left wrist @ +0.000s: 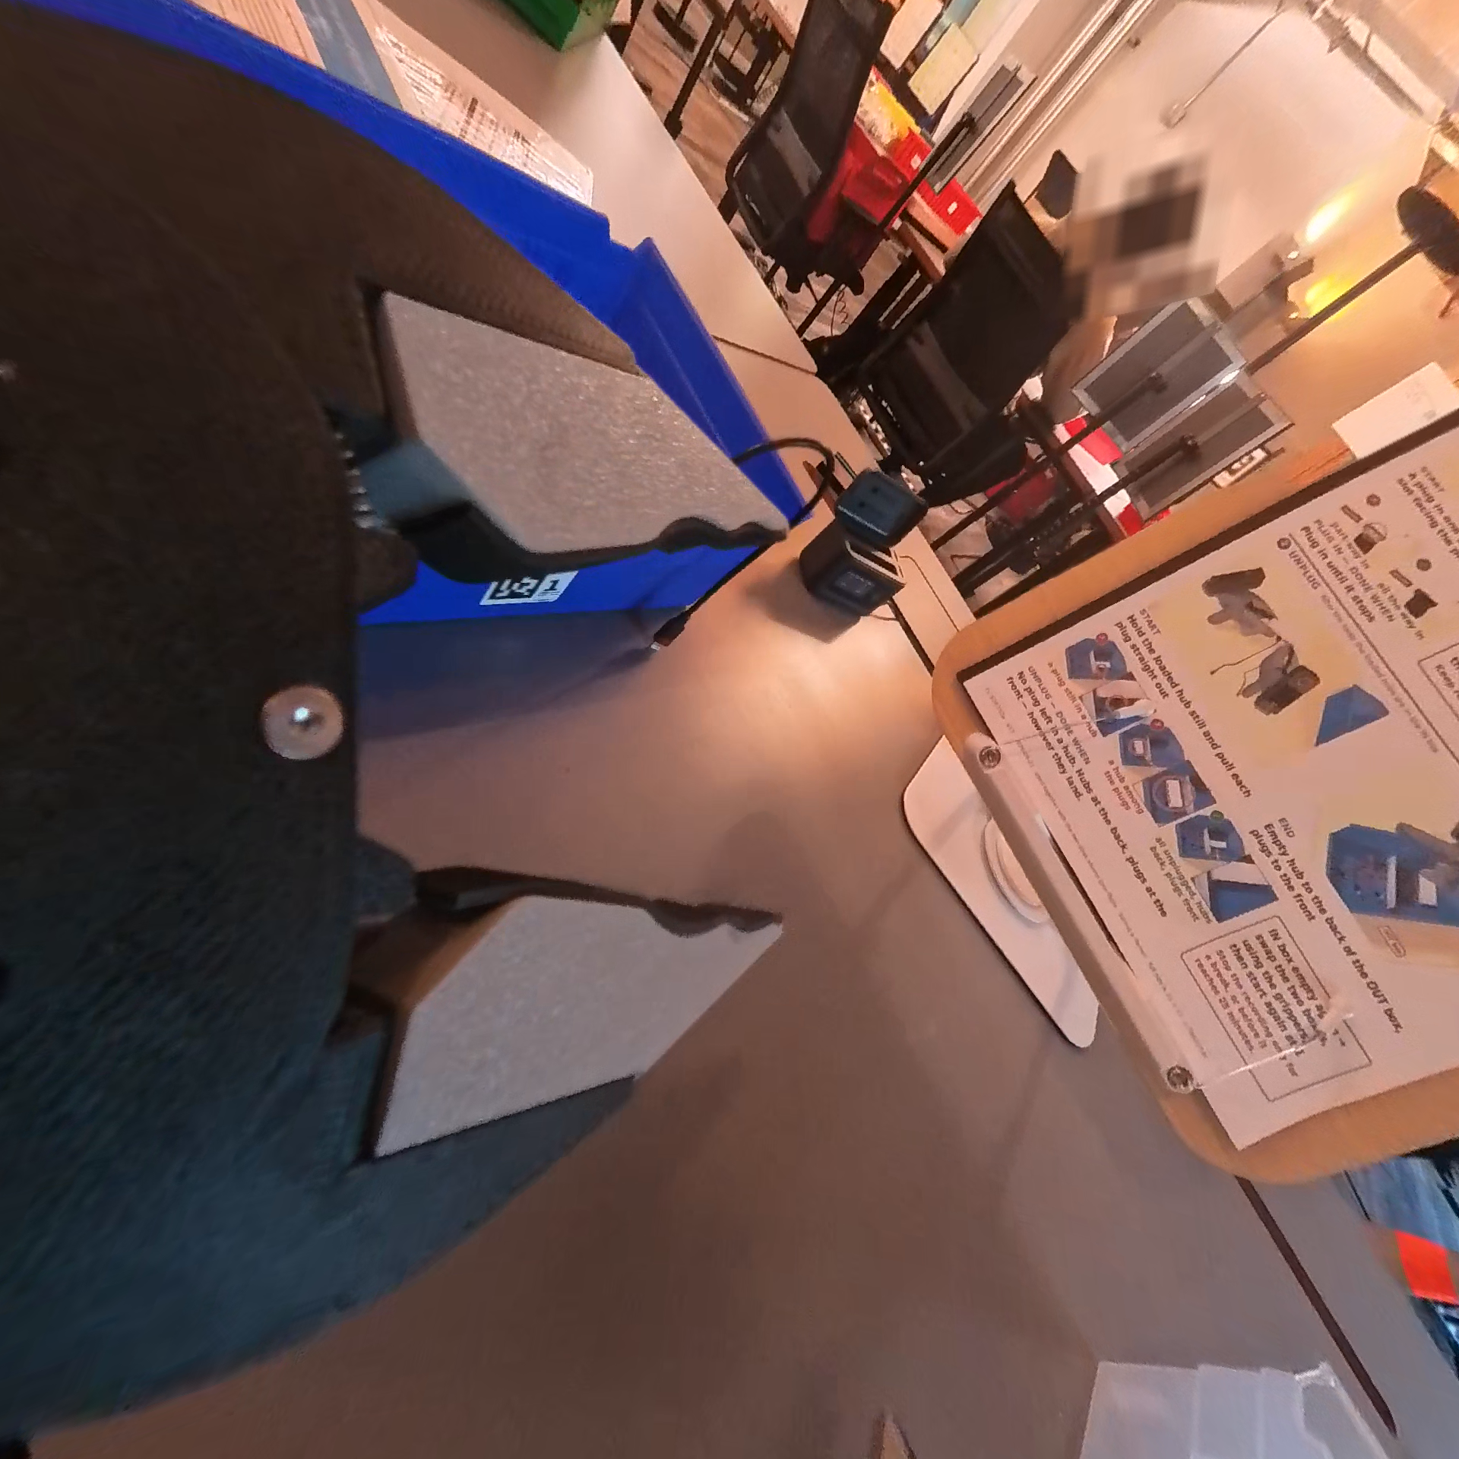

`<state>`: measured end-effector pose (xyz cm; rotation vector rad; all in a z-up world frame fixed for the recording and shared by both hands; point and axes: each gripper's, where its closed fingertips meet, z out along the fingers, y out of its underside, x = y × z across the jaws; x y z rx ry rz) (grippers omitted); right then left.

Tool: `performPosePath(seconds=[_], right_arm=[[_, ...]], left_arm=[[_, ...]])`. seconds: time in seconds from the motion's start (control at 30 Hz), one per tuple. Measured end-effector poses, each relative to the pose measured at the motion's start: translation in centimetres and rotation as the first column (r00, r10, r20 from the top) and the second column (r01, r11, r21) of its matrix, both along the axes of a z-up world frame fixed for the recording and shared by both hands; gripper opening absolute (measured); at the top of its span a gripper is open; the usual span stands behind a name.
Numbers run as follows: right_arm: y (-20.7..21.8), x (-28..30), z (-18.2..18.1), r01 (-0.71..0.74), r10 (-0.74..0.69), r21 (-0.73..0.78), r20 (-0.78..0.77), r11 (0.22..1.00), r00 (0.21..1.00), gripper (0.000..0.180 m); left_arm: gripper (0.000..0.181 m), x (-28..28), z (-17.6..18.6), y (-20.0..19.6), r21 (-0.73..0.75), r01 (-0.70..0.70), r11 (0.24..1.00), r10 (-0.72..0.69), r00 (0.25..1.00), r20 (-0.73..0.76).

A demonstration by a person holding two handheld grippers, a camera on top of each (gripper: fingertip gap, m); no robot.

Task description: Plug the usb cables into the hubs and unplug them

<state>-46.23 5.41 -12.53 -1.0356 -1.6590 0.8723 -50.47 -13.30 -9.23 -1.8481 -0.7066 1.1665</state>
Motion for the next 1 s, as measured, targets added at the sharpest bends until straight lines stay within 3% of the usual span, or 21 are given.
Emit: performPosePath(seconds=[0.17,0.4,0.57,0.73,1.0], right_arm=[[0.5,-0.3,-0.7,0.006,-0.006,-0.001,0.018,1.0,1.0,0.109],[0.7,-0.8,-2.0,0.006,-0.005,-0.011,0.054,1.0,0.999,0.11],[1.2,-1.9,-4.4,0.038,-0.033,-0.049,0.101,0.998,0.994,0.108],[1.6,-3.1,-7.2,0.08,-0.06,-0.132,0.151,0.988,0.987,0.105],[1.0,-2.9,-6.2,-0.002,0.024,-0.215,0.1,0.977,0.995,0.11]], left_arm=[[0.089,-0.4,0.8,-2.1,0.004,-0.018,1.0,0.018,1.0,0.009],[0.093,-1.7,2.7,-8.9,0.127,-0.125,0.984,0.121,0.992,0.042],[0.095,-2.5,3.2,-13.0,0.208,-0.185,0.96,0.174,0.982,0.072],[0.097,-3.1,2.9,-17.6,0.182,-0.299,0.937,0.289,0.954,0.08],[0.097,-4.1,1.0,-21.2,0.197,-0.351,0.916,0.325,0.933,0.152]])
